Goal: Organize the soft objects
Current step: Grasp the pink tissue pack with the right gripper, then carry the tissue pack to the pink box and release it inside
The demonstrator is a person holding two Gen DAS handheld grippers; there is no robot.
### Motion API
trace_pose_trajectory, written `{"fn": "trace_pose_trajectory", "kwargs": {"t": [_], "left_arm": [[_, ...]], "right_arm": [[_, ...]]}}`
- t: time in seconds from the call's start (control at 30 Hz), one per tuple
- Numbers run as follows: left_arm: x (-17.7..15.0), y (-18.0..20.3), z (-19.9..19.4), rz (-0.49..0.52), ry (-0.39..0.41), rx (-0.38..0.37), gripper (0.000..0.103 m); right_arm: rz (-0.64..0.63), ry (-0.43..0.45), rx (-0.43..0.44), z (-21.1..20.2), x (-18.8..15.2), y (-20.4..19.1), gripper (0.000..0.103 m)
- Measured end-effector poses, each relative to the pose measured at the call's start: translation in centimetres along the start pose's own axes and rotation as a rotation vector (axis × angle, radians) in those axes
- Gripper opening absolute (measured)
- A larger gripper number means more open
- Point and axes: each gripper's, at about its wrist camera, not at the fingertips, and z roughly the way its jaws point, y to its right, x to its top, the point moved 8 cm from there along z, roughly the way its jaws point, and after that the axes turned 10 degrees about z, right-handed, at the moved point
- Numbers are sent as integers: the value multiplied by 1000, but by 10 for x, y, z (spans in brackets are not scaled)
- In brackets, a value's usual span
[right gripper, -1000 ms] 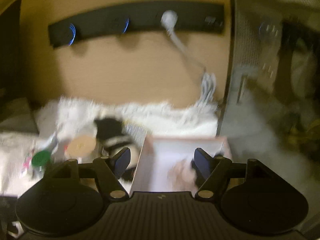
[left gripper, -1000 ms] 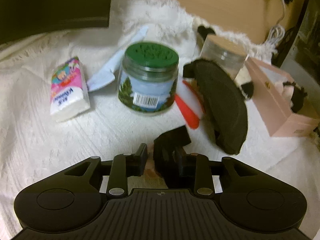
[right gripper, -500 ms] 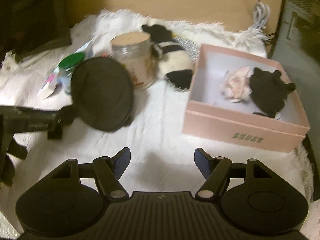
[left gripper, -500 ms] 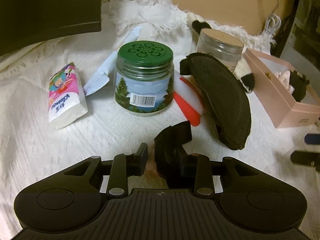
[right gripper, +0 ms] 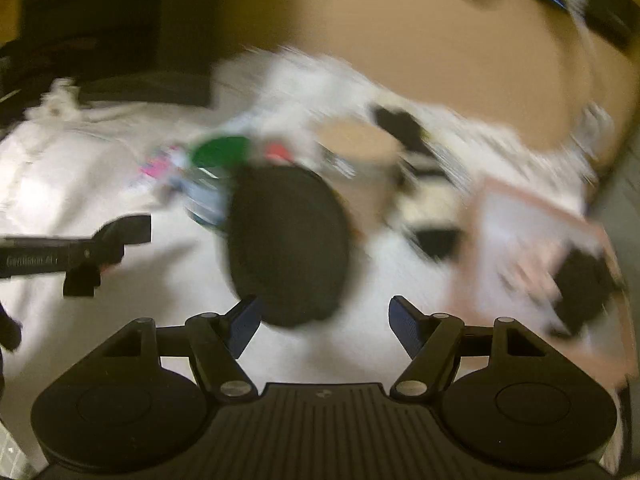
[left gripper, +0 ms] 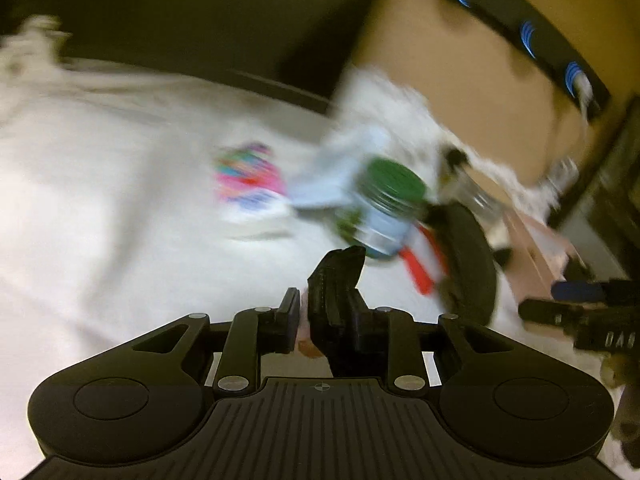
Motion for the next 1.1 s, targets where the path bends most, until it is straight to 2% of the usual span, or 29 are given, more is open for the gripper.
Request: {"fn": "trace_pose_trajectory", "kwargs": {"t": [0.13, 0.23, 0.33, 0.43, 0.53, 0.63, 0.7, 0.77, 0.83, 0.93, 1.1], "left_arm": [[5, -48, -28, -47, 52, 95, 28], [10, -77, -46, -94, 92, 140, 28], [11, -102, -58, -140, 119, 170, 28], [9, -119, -66, -166, 128, 187, 28], [9, -134, -71, -182, 131, 212, 28], [7, -146, -73, -194, 121, 222, 28], [5, -148, -71, -192, 105, 225, 28], [4, -151, -70, -197, 97, 223, 28], [5, -151, -68, -199, 97, 223, 28], [10, -150, -64, -197, 100, 223, 28], [35, -143, -57, -175, 122, 218, 28]], "right_arm": [[-36, -29, 150, 14, 43, -65, 71], [-58, -43, 207, 41, 77, -120, 71], [-111, -34, 179, 83, 96, -166, 71], [-172, -84, 112, 128, 95, -197, 71], [-209, -164, 46, 173, 89, -212, 71], [-206, -180, 9, 193, 86, -212, 72], [-180, -175, 12, 193, 85, -209, 71], [-183, -174, 11, 190, 84, -207, 56], [-198, -181, 11, 183, 84, -205, 52], [-172, -167, 58, 165, 91, -208, 51], [-138, -88, 156, 103, 109, -198, 51]]}}
